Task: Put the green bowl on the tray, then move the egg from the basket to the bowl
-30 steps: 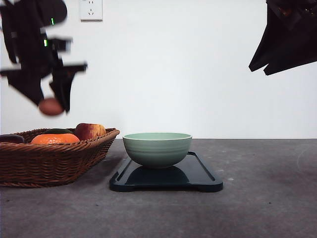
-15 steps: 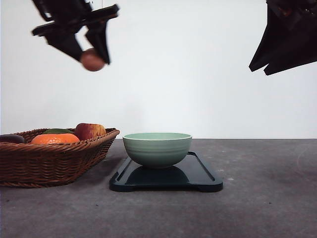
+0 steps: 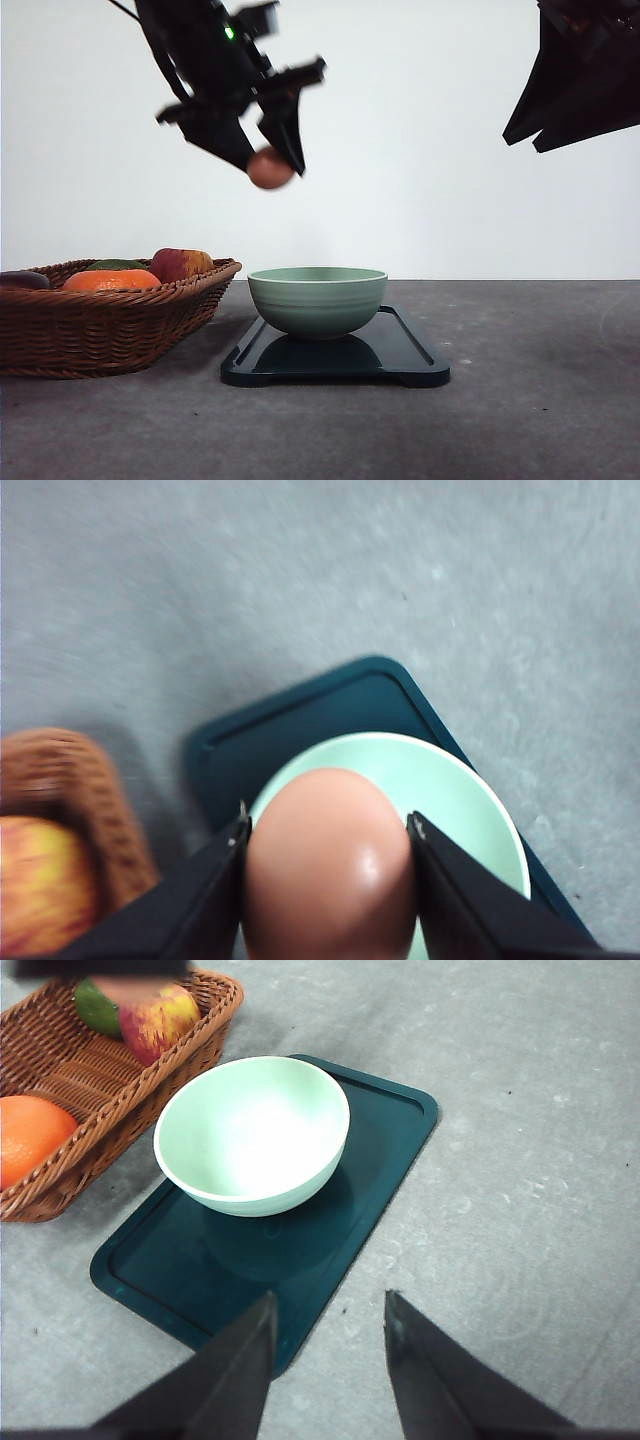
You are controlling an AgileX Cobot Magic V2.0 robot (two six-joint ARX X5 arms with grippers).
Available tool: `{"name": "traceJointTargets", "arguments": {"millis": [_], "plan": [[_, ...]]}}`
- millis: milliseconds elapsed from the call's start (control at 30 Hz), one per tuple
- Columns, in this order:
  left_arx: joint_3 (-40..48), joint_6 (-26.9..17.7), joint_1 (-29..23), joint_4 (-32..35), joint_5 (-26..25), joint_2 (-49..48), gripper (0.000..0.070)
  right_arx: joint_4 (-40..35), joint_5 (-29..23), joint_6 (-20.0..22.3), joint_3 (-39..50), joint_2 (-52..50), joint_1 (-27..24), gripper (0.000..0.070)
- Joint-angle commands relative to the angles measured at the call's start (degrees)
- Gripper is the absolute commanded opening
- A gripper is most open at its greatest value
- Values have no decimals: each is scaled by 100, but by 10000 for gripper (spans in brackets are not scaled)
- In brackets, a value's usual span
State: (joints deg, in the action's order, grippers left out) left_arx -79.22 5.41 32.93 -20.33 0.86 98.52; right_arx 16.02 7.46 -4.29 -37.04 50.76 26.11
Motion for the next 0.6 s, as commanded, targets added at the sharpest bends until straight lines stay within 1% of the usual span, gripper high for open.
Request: {"name": "traceJointTargets", "arguments": {"millis": [0,300,567], "plan": [[-107,22,87,137,-24,204,224,-26,2,34,-39,22,35,209],[-107,20,401,503,-24,876,224,95,2,46,-39,22,35,209],[-107,20,502,575,-22,1384,224,137,2,46,-39,22,35,209]]}}
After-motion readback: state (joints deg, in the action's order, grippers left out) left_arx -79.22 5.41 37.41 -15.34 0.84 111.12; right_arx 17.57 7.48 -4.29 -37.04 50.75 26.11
